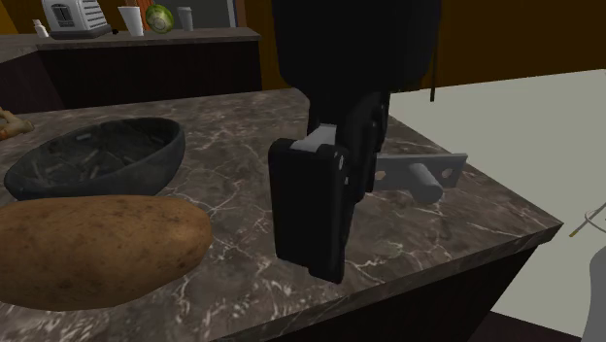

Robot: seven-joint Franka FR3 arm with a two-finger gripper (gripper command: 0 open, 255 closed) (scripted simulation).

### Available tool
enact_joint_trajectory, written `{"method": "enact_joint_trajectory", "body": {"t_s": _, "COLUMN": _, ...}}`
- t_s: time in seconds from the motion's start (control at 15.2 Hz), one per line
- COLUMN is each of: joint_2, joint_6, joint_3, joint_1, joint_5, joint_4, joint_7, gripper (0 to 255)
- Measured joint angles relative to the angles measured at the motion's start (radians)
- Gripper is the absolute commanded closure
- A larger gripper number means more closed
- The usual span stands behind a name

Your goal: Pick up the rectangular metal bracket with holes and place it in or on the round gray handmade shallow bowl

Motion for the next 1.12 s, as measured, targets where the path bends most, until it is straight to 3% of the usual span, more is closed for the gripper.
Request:
{"method": "enact_joint_trajectory", "body": {"t_s": 0.2, "joint_2": -0.025, "joint_6": -0.004, "joint_3": -0.025, "joint_1": -0.007, "joint_5": -0.018, "joint_4": -0.019, "joint_7": -0.029, "gripper": 0}}
{"method": "enact_joint_trajectory", "body": {"t_s": 0.86, "joint_2": -0.158, "joint_6": -0.033, "joint_3": -0.252, "joint_1": -0.081, "joint_5": -0.204, "joint_4": -0.088, "joint_7": -0.289, "gripper": 0}}
{"method": "enact_joint_trajectory", "body": {"t_s": 1.12, "joint_2": -0.180, "joint_6": -0.005, "joint_3": -0.278, "joint_1": -0.091, "joint_5": -0.228, "joint_4": -0.135, "joint_7": -0.310, "gripper": 0}}
